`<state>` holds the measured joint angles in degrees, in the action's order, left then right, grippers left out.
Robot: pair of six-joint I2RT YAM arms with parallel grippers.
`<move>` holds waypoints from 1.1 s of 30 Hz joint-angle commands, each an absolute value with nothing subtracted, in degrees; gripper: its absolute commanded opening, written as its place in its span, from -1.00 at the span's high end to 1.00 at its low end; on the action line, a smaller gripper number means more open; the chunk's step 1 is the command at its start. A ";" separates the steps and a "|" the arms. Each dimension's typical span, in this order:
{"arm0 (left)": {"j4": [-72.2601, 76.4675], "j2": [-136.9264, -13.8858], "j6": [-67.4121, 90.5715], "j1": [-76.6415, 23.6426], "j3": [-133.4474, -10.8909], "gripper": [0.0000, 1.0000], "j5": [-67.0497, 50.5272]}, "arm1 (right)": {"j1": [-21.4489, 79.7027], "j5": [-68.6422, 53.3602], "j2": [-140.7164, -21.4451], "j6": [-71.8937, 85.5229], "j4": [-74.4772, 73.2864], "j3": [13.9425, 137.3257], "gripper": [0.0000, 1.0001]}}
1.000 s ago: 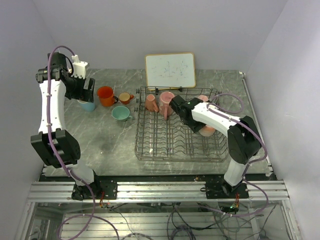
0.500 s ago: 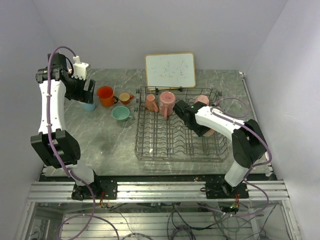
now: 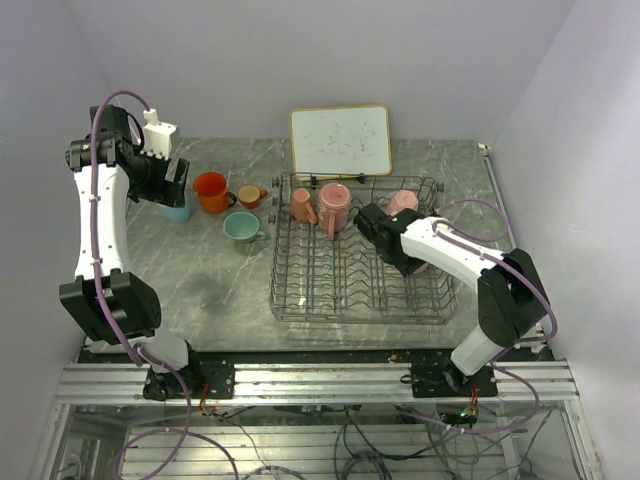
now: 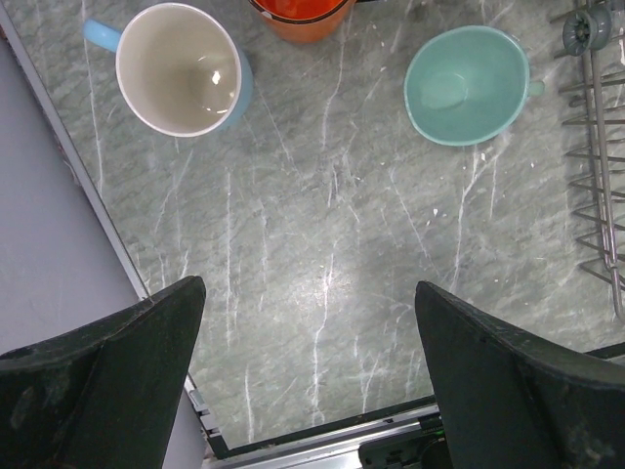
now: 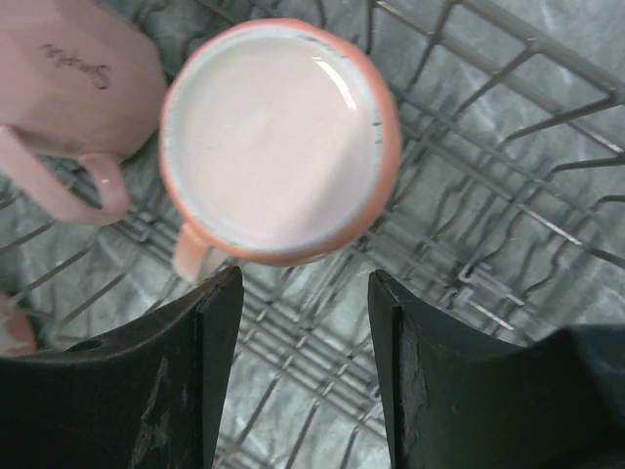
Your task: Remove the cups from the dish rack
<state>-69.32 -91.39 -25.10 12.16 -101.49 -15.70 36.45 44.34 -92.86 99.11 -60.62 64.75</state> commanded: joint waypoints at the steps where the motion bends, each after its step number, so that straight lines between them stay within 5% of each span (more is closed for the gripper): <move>1: -70.39 -89.57 -25.62 12.22 -100.86 -1.00 -17.31 | 36.46 43.88 -94.20 99.61 -59.49 70.12 -0.07; 13: -70.55 -89.45 -26.49 12.27 -100.20 -1.00 -17.31 | 36.39 42.28 -106.49 102.06 -59.21 79.98 -0.06; 33: -70.70 -89.62 -29.15 12.22 -99.70 -1.00 -16.14 | 33.07 44.24 -109.80 100.63 -58.41 80.43 -0.05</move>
